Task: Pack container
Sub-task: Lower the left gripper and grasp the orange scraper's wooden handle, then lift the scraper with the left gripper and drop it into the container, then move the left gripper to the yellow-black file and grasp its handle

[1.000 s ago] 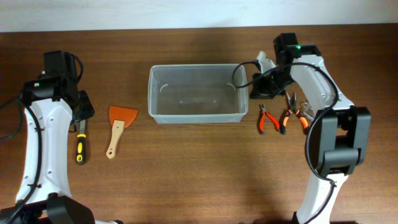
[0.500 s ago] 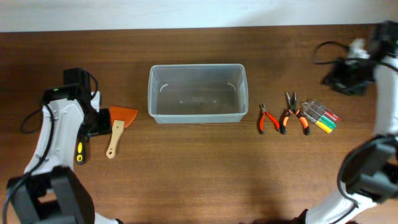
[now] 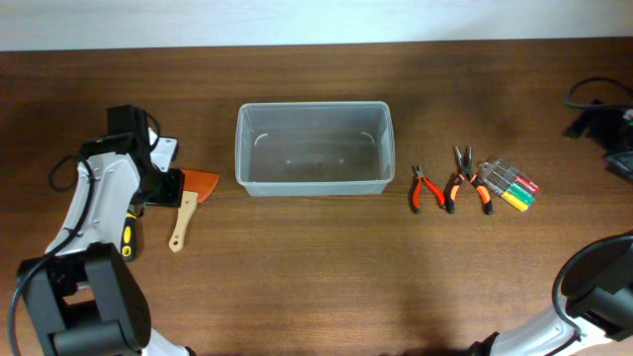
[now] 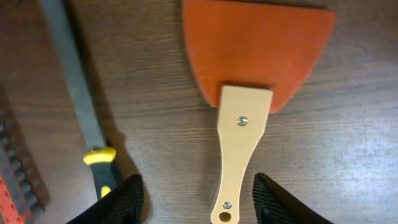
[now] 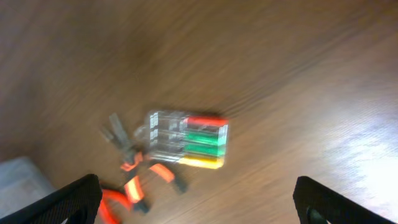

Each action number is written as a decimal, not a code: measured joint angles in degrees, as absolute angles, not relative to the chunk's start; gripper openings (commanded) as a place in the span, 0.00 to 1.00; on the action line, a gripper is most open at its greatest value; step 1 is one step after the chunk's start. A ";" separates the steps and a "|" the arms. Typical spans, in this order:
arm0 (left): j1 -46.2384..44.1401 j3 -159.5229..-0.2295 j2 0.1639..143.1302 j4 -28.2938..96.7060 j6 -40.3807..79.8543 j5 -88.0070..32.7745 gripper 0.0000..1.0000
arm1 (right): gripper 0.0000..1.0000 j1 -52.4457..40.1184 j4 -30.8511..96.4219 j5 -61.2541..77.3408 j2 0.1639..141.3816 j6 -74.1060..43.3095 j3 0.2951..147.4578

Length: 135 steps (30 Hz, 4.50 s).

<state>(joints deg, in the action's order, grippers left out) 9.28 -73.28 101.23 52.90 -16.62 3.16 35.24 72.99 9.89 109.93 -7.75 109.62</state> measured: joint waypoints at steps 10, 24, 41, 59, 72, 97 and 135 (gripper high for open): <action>3.05 -73.28 108.55 52.95 -23.42 4.91 0.60 | 0.99 39.66 72.77 5.30 109.93 -7.75 109.62; 2.98 -73.73 113.80 51.13 -21.63 9.21 0.58 | 0.98 39.62 72.75 5.13 109.93 -7.73 109.62; 3.66 -73.78 113.91 48.21 -20.97 4.29 0.40 | 0.98 39.62 72.77 5.13 109.93 -7.73 109.62; 3.55 -83.61 117.69 55.29 -20.58 5.32 0.08 | 0.98 39.62 72.77 5.13 109.93 -7.70 109.62; -0.16 -128.84 118.24 70.87 -22.72 6.33 0.02 | 0.99 39.62 72.77 4.93 109.93 -7.75 109.62; -23.49 -125.10 136.97 67.20 -57.71 3.90 0.02 | 0.99 39.62 72.75 4.93 109.93 -7.70 109.62; 9.43 -112.42 112.12 89.69 -6.50 8.86 0.96 | 0.98 39.59 72.75 4.93 109.93 -7.73 109.62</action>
<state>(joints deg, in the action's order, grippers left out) 9.43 -112.42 112.12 89.69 -6.50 8.86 39.59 72.75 4.93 109.93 -7.73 109.62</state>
